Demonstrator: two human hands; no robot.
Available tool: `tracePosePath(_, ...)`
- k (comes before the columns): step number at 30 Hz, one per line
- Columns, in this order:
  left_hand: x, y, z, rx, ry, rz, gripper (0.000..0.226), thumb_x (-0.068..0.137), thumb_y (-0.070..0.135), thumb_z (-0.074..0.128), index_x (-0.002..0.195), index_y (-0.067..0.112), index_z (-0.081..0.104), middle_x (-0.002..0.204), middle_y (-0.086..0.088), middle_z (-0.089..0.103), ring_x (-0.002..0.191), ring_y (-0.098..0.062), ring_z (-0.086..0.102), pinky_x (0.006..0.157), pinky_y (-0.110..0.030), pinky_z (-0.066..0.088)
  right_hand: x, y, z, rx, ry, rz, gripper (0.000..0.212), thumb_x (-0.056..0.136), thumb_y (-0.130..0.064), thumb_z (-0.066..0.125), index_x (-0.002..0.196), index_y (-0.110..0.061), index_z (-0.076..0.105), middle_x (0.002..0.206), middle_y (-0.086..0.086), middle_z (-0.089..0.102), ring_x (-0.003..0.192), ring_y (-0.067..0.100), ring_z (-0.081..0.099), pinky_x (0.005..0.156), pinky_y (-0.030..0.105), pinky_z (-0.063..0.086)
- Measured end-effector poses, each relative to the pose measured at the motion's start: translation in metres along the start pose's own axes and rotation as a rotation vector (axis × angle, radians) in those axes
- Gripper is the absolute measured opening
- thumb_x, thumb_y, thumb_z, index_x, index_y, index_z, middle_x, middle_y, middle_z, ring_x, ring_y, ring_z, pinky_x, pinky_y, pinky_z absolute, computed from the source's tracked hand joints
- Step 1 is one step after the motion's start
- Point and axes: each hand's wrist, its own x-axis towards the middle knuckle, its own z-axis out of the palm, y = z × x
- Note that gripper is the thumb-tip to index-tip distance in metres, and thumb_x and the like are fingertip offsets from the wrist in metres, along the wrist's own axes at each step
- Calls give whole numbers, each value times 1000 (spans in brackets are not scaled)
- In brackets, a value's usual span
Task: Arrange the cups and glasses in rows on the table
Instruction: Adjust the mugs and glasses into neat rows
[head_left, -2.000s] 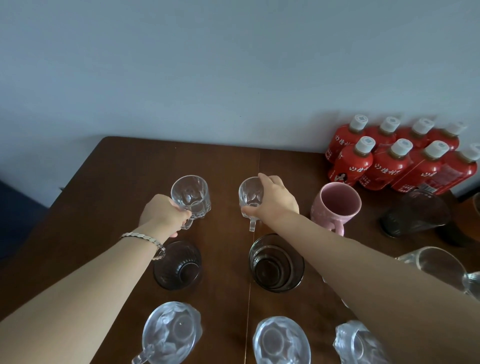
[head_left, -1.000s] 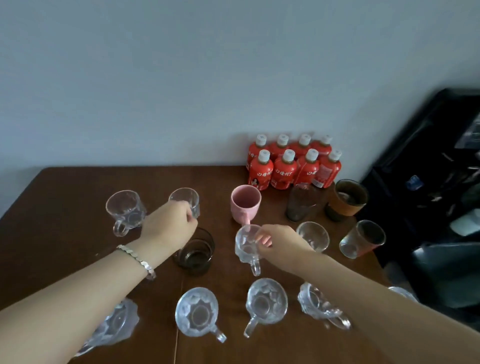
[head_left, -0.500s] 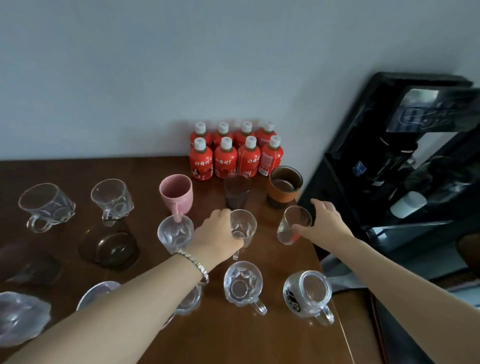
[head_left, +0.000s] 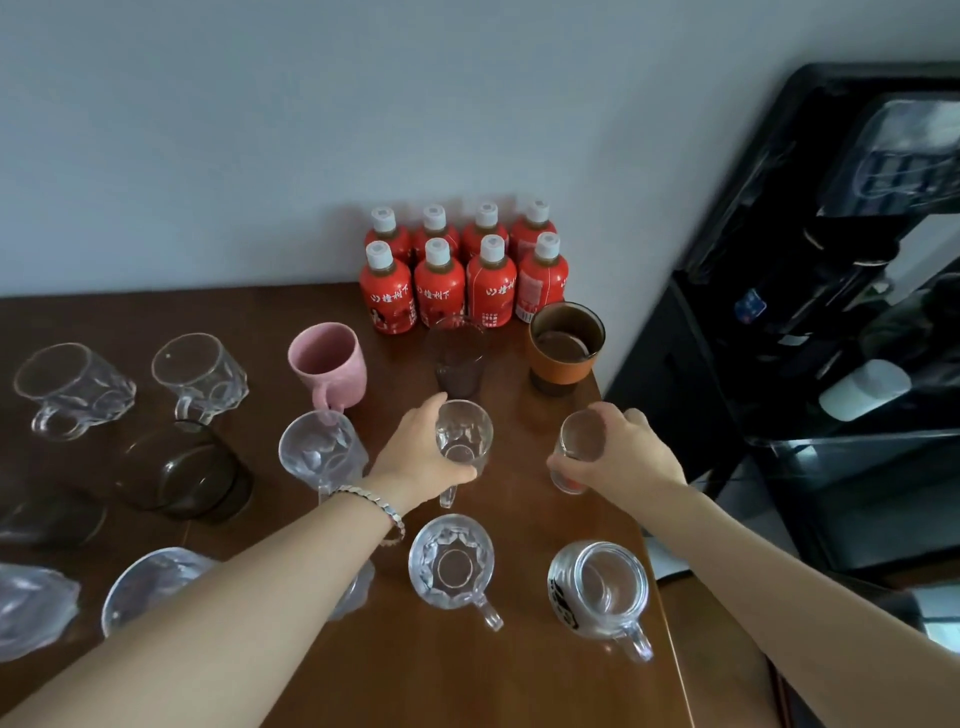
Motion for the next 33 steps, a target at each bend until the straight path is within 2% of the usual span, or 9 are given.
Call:
tracePosePath(2,-1,3,1,5,29,6,95,68,24,82,146,22,28,140,-6,39,126,-22,48,104,-32,40,-3,2,2,10,-25,-27,100,69,-63,69,148,-28,19,142,2,34,119,22,52,87,35,55)
tracePosePath(4,-2,4,3,14,54,2,92,66,27,83,143,24,32,135,-5,42,121,-21,50,99,-32,42,-4,6,2,81,-53,-83,99,72,-53,72,149,-28,15,147,1,29,125,20,48,90,31,52)
tracePosePath(7,-6,5,7,23,89,-17,88,66,30,83,140,25,36,131,-4,44,116,-22,54,95,-34,46,-4,13,0,138,-17,-144,83,76,-43,72,145,-29,29,140,-4,43,118,14,52,83,22,46)
tracePosePath(11,-13,4,12,24,110,-20,86,67,32,82,139,25,36,128,-3,44,112,-21,55,92,-34,48,-3,15,-1,151,6,-130,82,72,-45,76,141,-28,37,130,-5,52,111,12,54,83,24,48)
tracePosePath(15,-19,3,16,47,101,-8,85,68,32,82,139,27,35,129,-1,45,114,-20,55,90,-32,48,-6,16,2,196,11,-123,82,71,-45,77,141,-28,38,129,-4,51,111,12,54,81,20,44)
tracePosePath(20,-21,1,15,56,88,-5,86,68,33,81,140,28,34,131,0,44,114,-19,54,90,-33,48,-3,22,-2,232,-48,-180,82,76,-33,76,146,-29,32,138,-2,37,112,8,46,84,17,40)
tracePosePath(24,-20,2,17,39,84,0,87,69,31,81,141,27,32,132,-1,43,117,-19,53,91,-32,48,1,26,-4,204,-61,-229,82,76,-26,76,146,-27,33,138,-2,39,117,11,47,89,17,42)
tracePosePath(33,-20,2,18,55,106,3,88,70,32,80,143,27,31,135,0,43,118,-19,53,90,-33,49,4,27,-4,142,-60,-280,81,76,-26,75,145,-27,33,139,-3,38,123,15,46,92,20,44)
